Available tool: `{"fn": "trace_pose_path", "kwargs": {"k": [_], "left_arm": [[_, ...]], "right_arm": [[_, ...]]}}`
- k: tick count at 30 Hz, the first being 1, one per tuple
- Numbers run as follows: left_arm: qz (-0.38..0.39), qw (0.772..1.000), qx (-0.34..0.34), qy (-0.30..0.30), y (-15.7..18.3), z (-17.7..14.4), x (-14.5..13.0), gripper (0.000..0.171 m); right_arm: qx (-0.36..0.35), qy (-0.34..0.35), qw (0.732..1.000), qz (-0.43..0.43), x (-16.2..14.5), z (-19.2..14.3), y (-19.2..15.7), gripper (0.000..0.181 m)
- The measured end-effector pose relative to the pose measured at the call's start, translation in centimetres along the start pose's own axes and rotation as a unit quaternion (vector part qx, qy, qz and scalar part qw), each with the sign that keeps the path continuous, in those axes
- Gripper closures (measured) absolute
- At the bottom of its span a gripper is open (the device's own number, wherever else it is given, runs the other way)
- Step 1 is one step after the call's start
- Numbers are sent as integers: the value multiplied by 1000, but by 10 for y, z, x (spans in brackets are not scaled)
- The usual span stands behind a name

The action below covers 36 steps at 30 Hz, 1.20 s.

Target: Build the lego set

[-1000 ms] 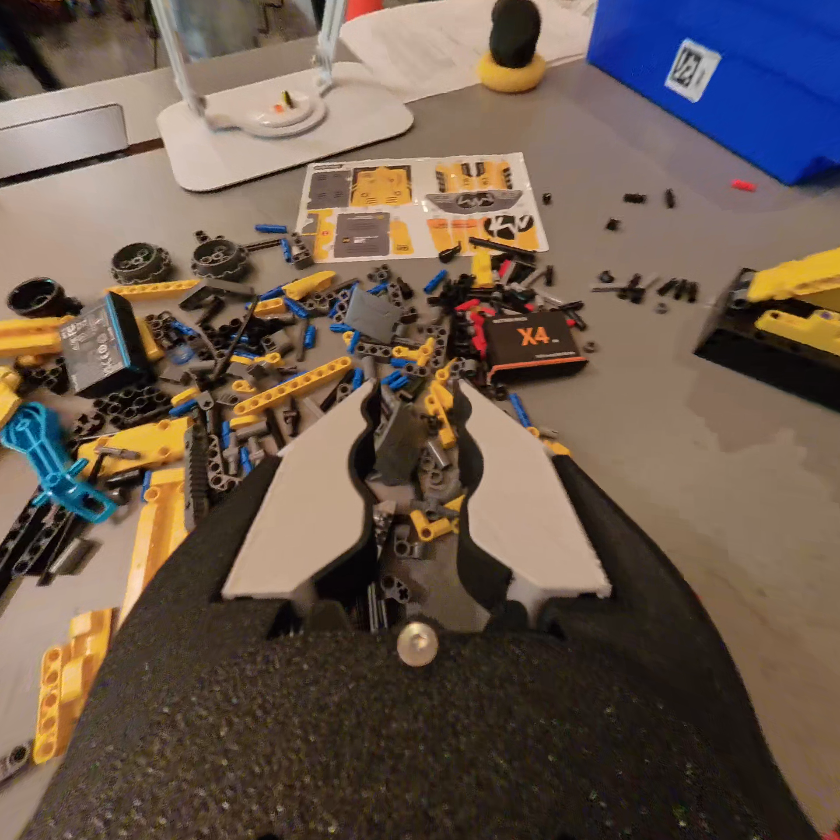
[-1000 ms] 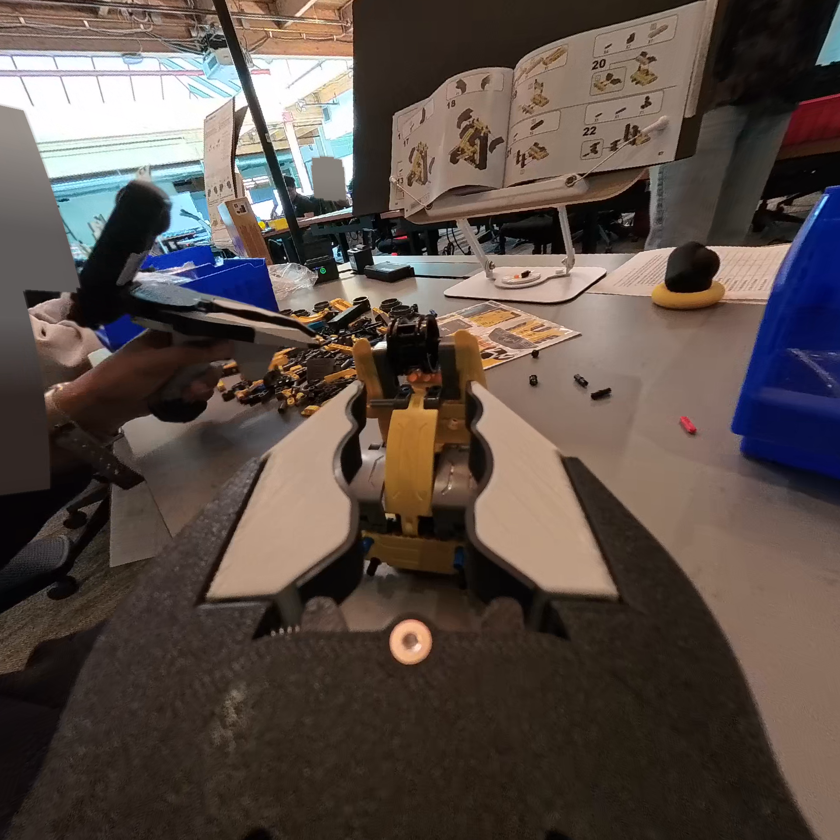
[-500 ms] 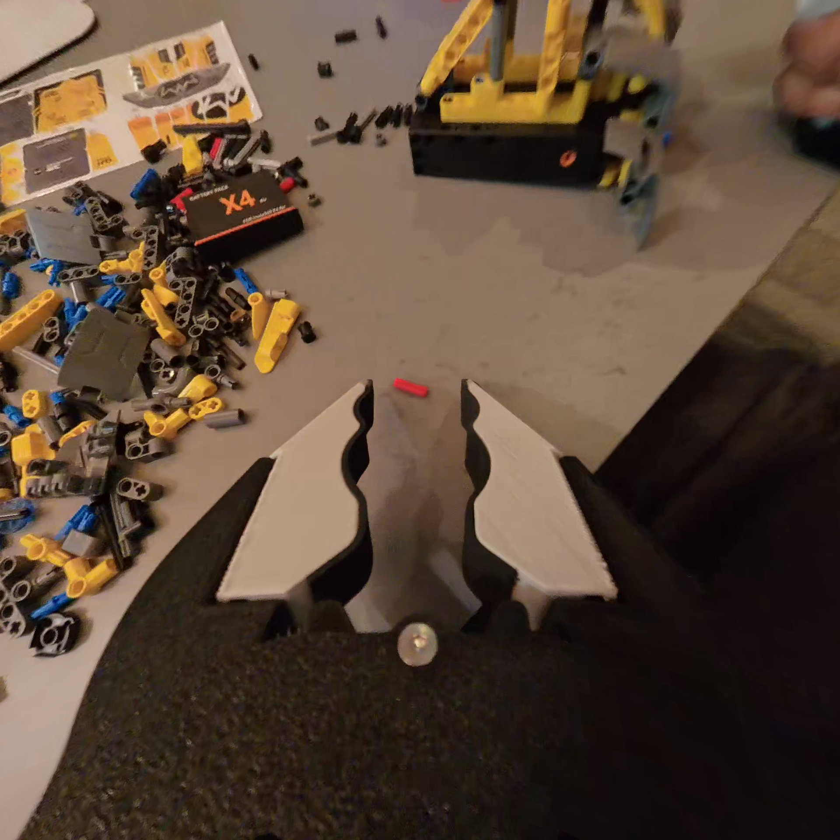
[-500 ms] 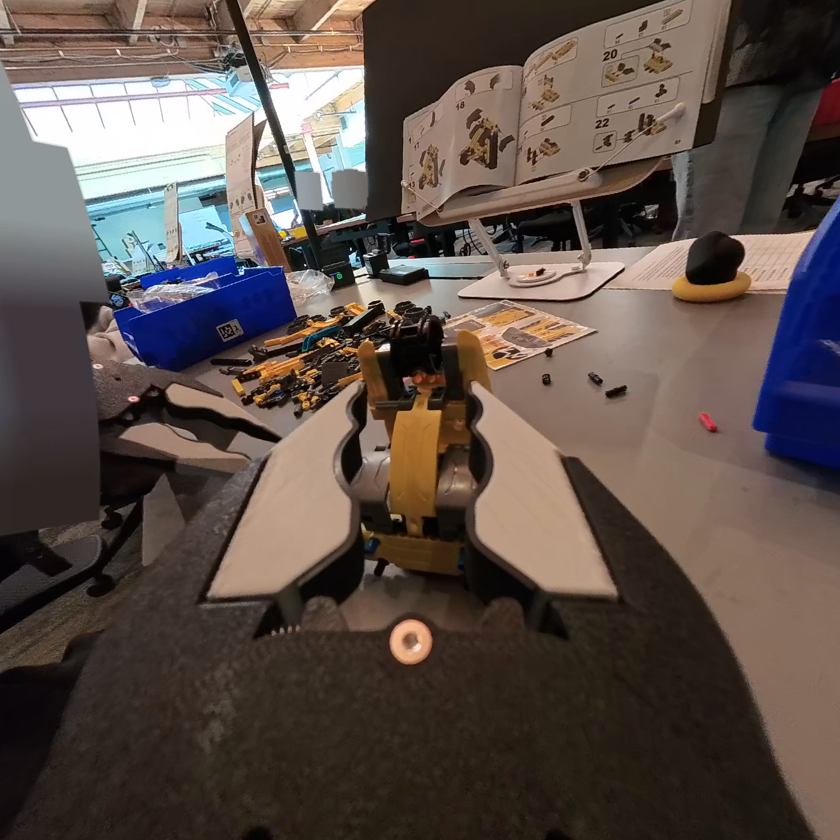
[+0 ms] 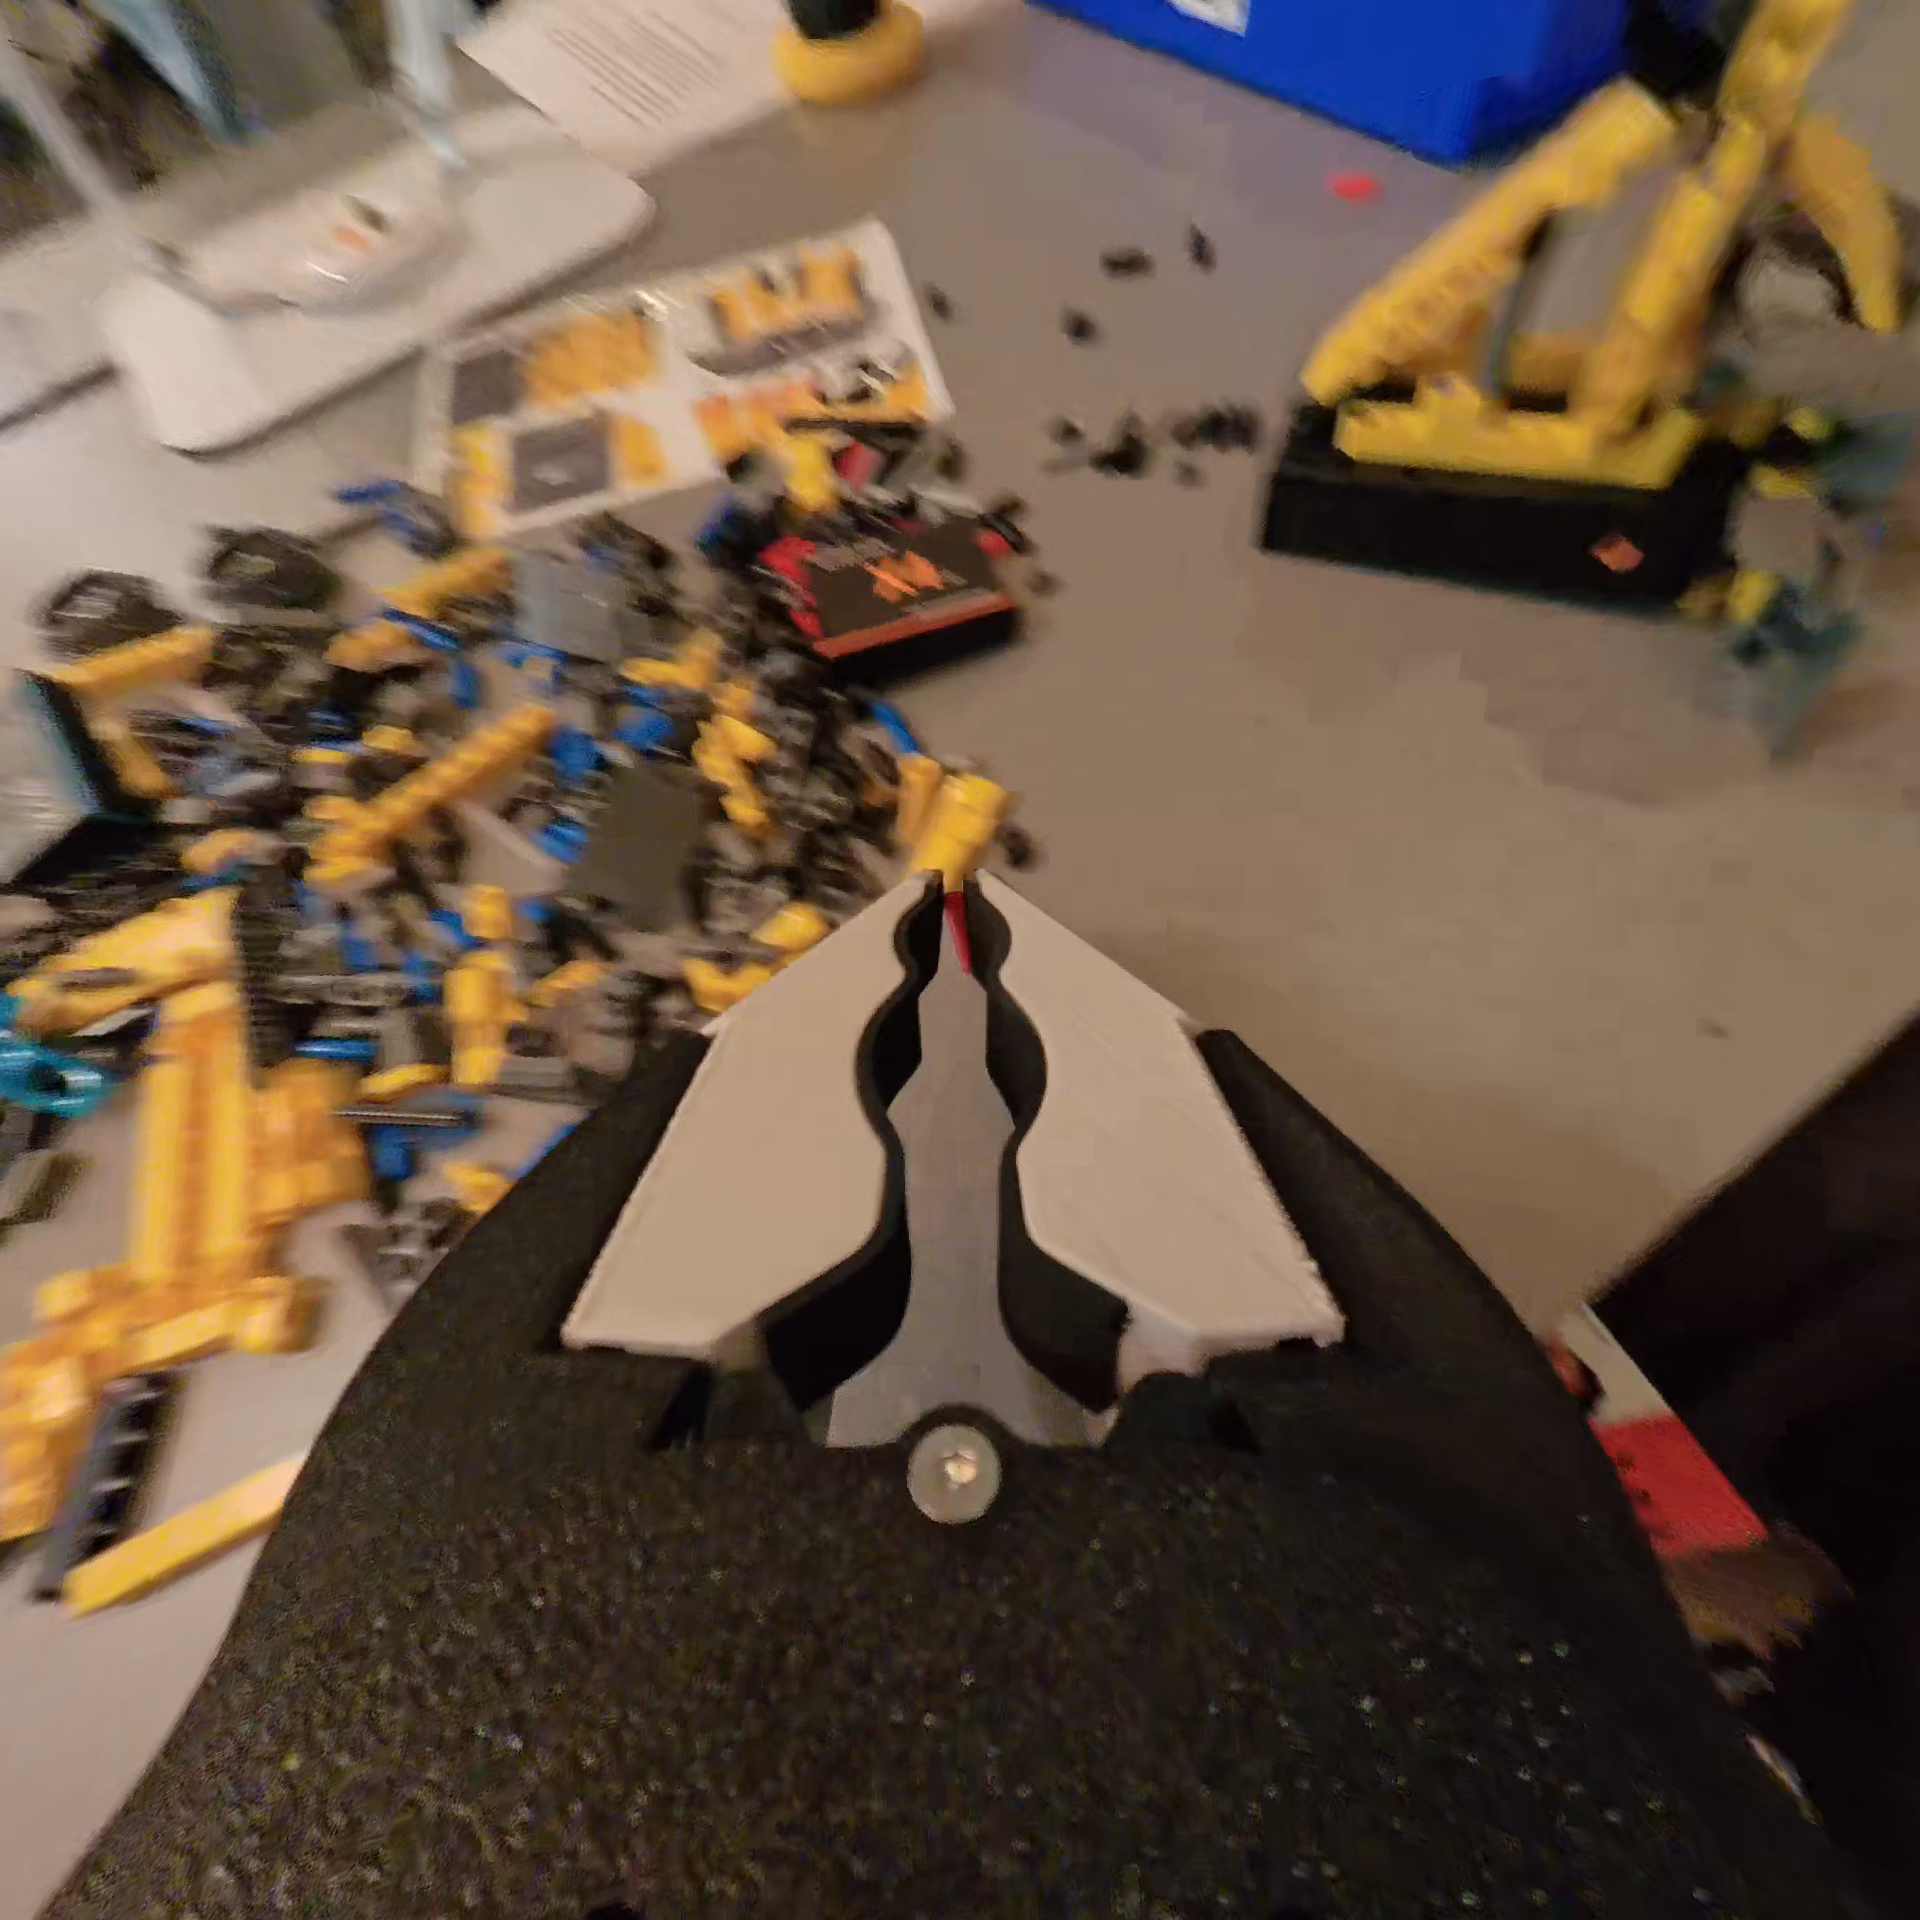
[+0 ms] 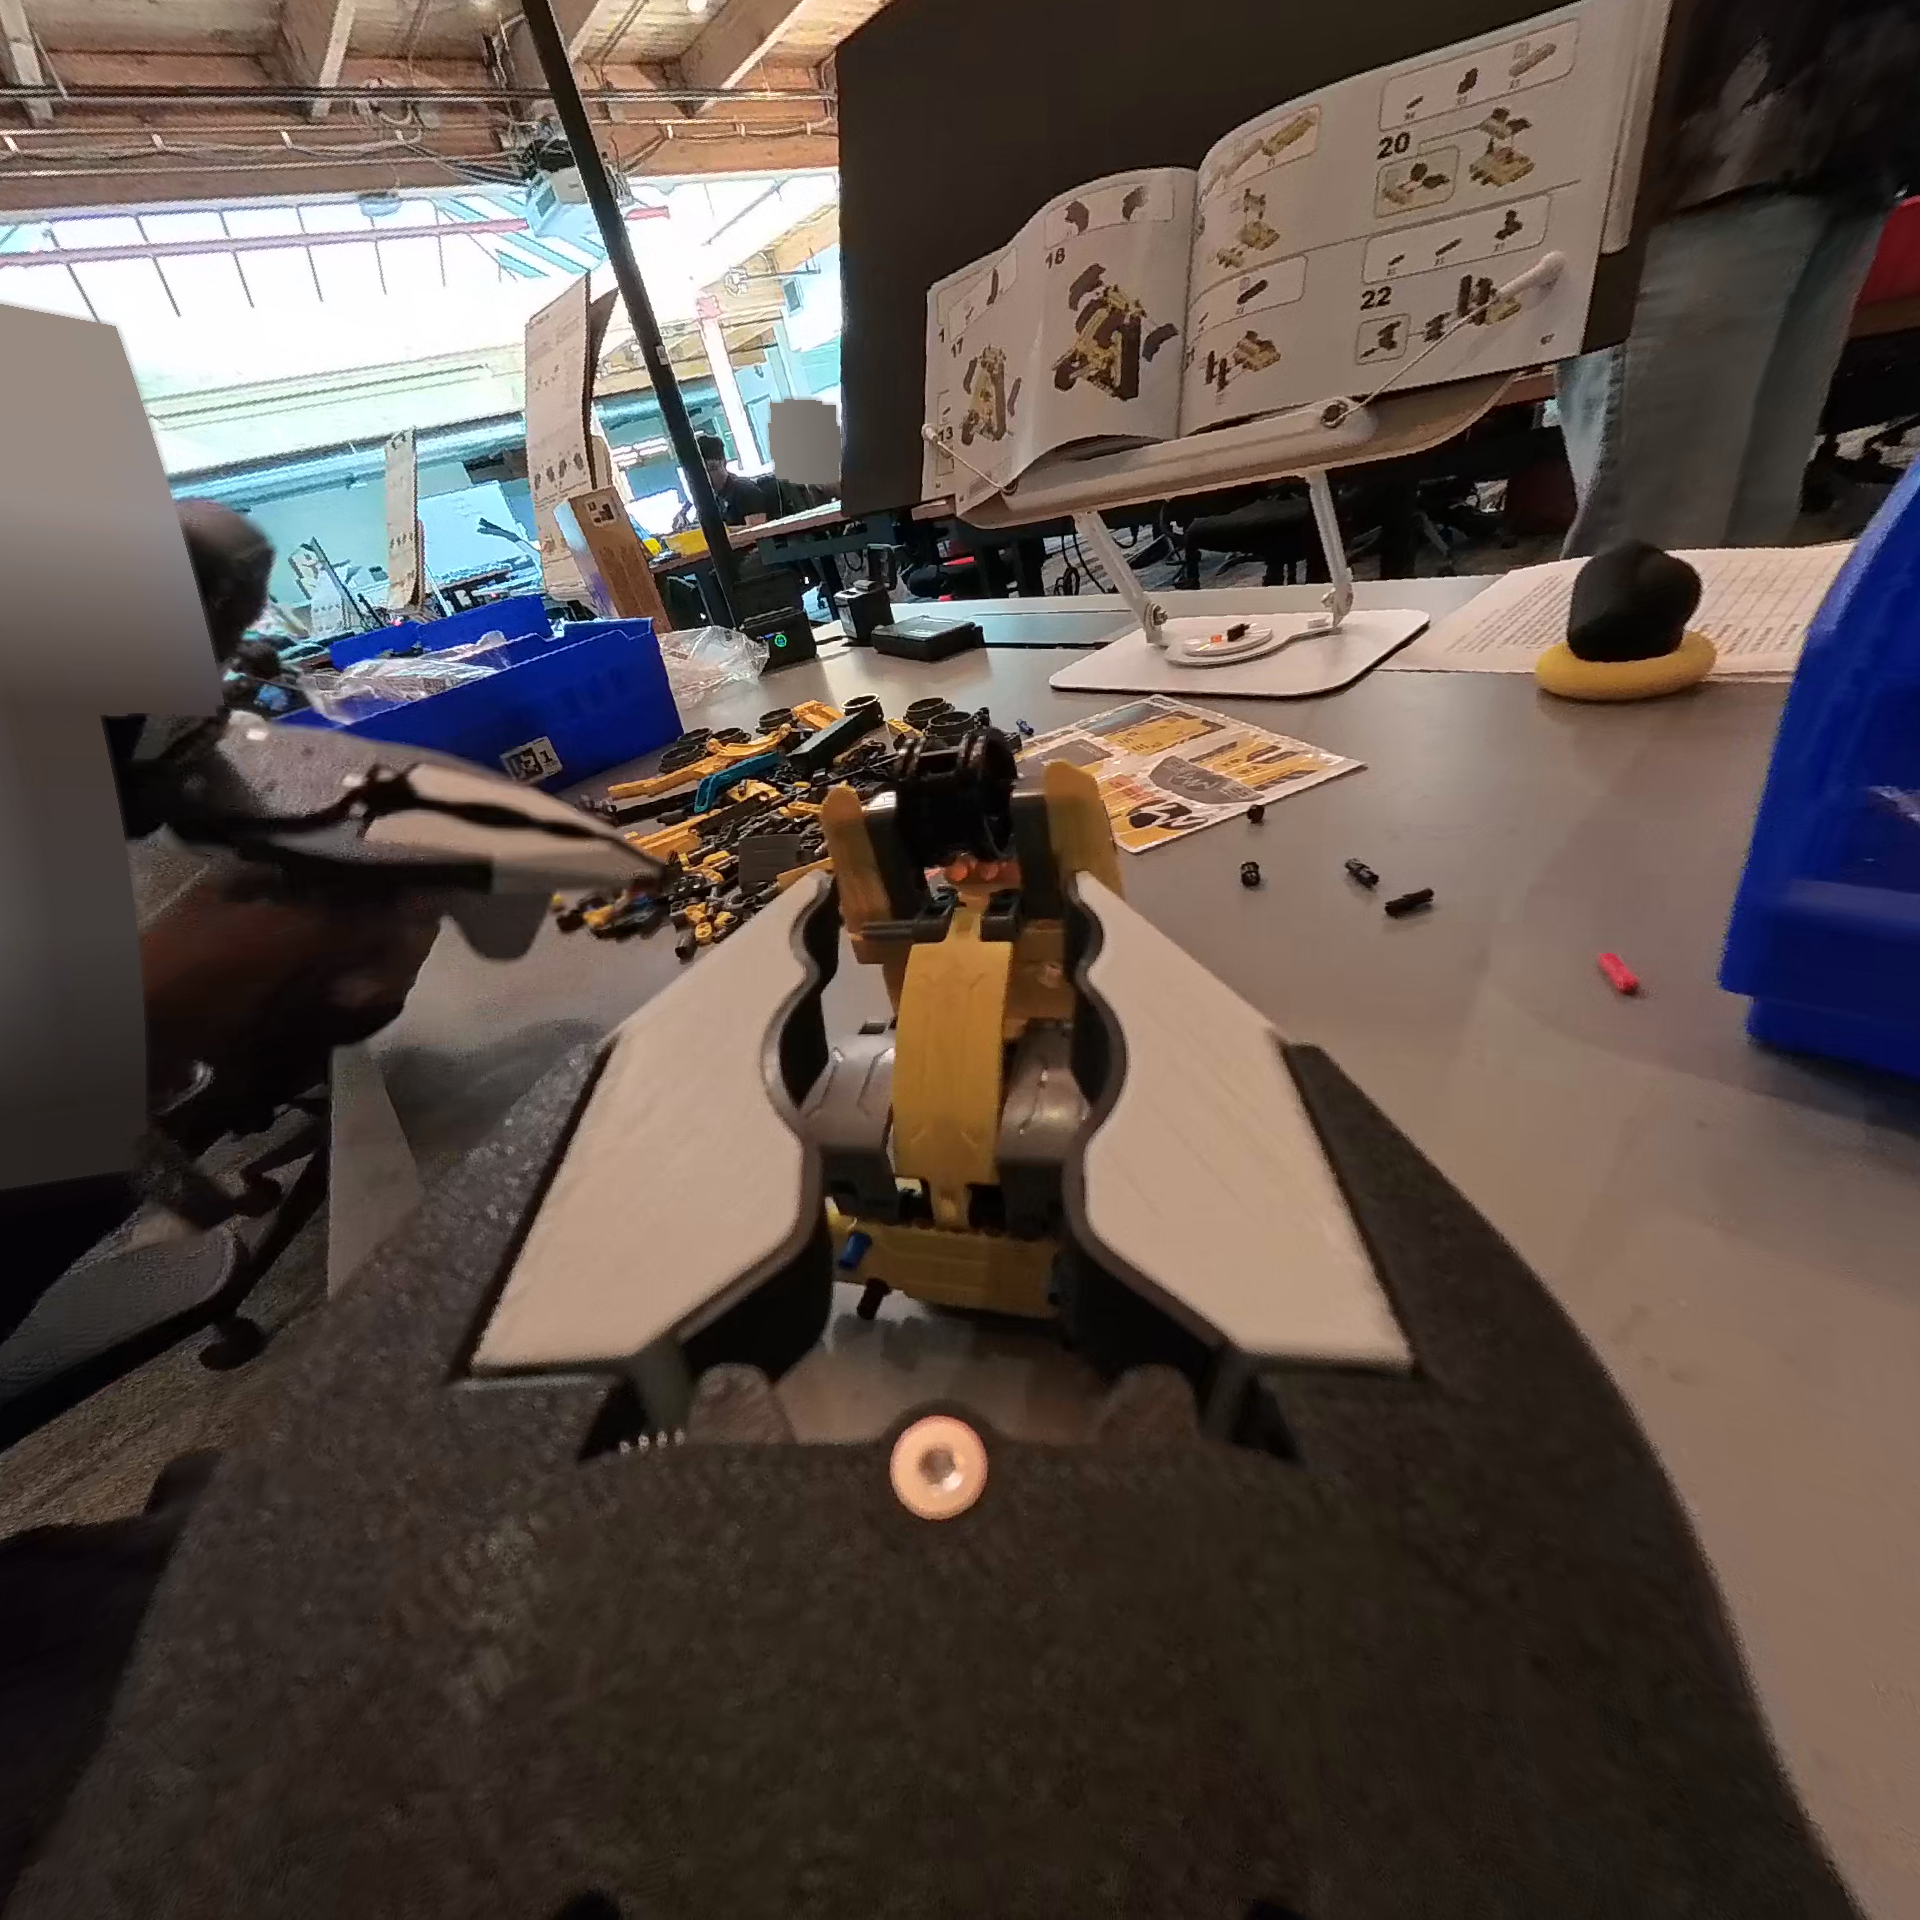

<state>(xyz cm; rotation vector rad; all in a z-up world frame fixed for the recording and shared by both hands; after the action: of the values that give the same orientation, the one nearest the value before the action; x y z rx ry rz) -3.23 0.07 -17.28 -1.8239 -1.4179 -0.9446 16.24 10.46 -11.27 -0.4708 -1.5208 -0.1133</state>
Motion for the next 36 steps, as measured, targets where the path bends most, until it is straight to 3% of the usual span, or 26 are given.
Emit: {"fn": "trace_pose_path", "kwargs": {"k": [4,7,11,13,15,18,21,25,28,30,33,36], "left_arm": [[-35,997,62,8,-66,3,20,169],[-45,996,76,-7,-97,17,27,169],[-69,995,70,-1,-107,33,31,166],[-78,994,75,15,-104,36,36,146],[-87,989,97,67,-101,34,47,142],[-87,979,117,143,-85,27,62,143],[-39,982,136,128,-73,26,68,143],[-52,976,-79,198,22,36,98,143],[-45,967,-112,225,61,44,105,142],[-29,962,-122,244,80,49,105,142],[-5,954,-134,268,95,45,110,142],[4,953,-138,270,99,44,110,142]], "right_arm": [[0,1,1000,-3,0,0,-1,139],[-1,4,1000,-4,1,-1,0,140],[-1,8,1000,-4,2,-2,0,141],[-1,11,1000,-3,3,-2,0,141],[-2,15,1000,-3,3,-3,0,144],[-1,18,1000,0,4,-2,1,145],[0,26,1000,1,6,-4,1,145],[-21,50,999,-5,12,-7,5,144],[-111,119,986,-36,27,-20,21,143],[-130,147,978,-69,33,-27,17,143],[-125,109,983,-76,23,-17,10,139],[-80,40,996,-13,5,0,-2,119]]}}
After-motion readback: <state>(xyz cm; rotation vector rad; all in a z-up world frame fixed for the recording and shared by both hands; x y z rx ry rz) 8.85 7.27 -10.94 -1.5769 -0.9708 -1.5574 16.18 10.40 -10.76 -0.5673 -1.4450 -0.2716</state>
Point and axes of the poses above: each gripper's, where its closed fingertips meet, z out along the fingers, x out of its top, y = z × x across the jaws, the point moved 1 cm from there along -z, back along the fingers, and after that the axes turned 7 degrees about -x, right-handed, at the moved point
